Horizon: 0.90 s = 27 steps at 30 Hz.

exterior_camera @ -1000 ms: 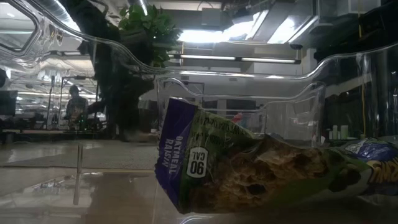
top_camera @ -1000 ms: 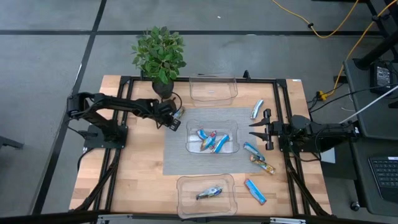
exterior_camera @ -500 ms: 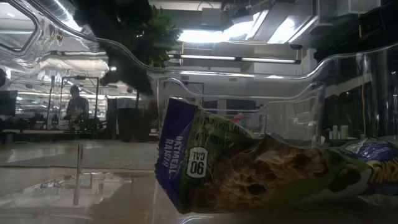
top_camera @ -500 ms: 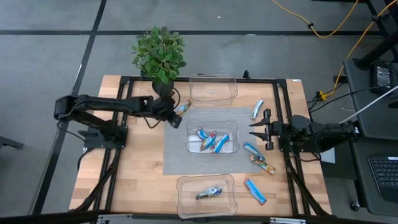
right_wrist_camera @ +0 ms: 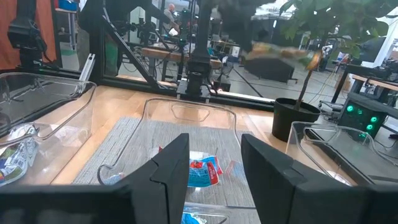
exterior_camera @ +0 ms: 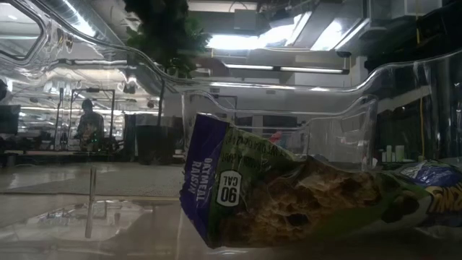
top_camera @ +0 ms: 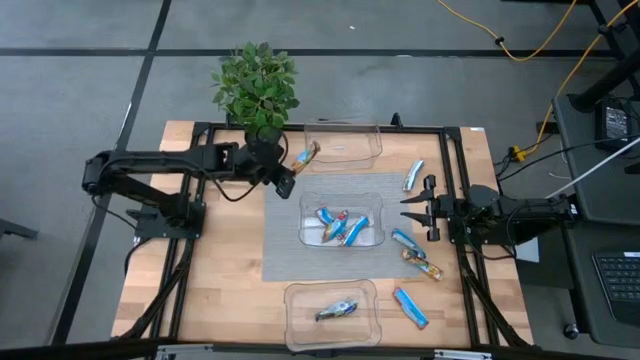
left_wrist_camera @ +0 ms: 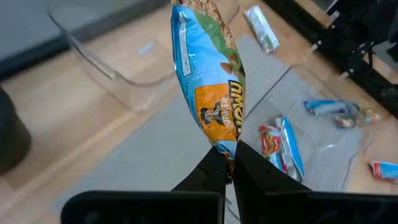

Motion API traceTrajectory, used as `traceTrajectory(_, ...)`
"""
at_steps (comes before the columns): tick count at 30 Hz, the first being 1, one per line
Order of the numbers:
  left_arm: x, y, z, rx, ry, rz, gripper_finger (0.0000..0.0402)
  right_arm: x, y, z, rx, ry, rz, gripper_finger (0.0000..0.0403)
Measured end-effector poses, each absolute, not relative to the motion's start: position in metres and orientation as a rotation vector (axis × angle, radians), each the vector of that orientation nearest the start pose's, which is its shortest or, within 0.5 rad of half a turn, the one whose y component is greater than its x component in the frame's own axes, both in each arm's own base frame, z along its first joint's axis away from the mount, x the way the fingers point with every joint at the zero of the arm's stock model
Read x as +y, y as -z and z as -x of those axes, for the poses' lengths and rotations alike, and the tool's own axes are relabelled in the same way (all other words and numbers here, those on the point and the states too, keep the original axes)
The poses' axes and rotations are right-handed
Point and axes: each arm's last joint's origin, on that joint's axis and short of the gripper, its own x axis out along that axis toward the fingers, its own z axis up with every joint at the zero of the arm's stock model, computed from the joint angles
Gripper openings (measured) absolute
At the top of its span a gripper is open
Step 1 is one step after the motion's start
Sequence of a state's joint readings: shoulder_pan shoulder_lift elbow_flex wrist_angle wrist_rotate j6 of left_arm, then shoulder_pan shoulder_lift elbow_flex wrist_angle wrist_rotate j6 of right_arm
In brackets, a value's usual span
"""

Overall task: Pick and place Granola Bars by type
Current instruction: Put the orange granola bar into the top transparent bin

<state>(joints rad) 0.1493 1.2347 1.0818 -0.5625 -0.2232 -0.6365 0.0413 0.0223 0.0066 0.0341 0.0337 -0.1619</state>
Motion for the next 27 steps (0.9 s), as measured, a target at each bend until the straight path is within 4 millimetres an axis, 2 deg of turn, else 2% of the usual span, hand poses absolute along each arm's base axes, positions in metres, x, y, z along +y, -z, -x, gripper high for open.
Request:
traceTrajectory(9, 0.048, -0.348, -0.261, 0.527, -0.554, 0.490, 0.0003, 0.003, -0.167, -0.099, -0.019, -0.006, 0.161, 0.0149)
traceTrajectory(17, 0.055, -0.344, -0.277, 0.568, -0.561, 0.465, 0.0003, 0.003, -0.167, -0.099, -0.015, -0.006, 0.161, 0.0149)
traceTrajectory(21, 0.067, -0.339, -0.295, 0.608, -0.557, 0.447, 0.0003, 0.003, -0.167, -0.099, -0.015, -0.007, 0.161, 0.0149)
traceTrajectory(27, 0.094, -0.347, -0.331, 0.624, -0.543, 0.391, 0.0003, 0.003, -0.167, -0.099, -0.014, -0.006, 0.162, 0.0149)
